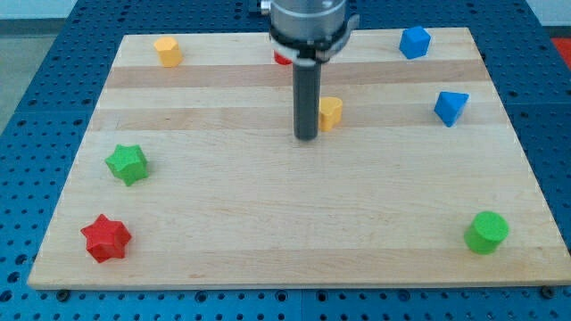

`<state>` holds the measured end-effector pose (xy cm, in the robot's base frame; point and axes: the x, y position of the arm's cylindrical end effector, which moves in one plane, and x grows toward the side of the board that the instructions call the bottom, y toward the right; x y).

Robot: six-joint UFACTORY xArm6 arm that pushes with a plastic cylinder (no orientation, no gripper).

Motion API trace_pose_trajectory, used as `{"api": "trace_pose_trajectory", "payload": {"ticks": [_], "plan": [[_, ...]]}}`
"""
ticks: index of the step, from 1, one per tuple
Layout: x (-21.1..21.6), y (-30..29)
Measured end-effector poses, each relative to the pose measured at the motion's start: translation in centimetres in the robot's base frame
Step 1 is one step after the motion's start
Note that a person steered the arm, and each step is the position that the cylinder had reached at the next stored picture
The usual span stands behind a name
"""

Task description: Place the green circle vertically below the blue triangle

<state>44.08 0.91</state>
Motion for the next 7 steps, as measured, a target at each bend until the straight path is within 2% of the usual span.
{"api": "trace_pose_trajectory", "payload": {"ticks": [2,3,4,5,7], "plan": [[17.2,1.5],[17.5,1.6],[17.6,7.0],[17.6,15.4],[17.6,19.0]]}}
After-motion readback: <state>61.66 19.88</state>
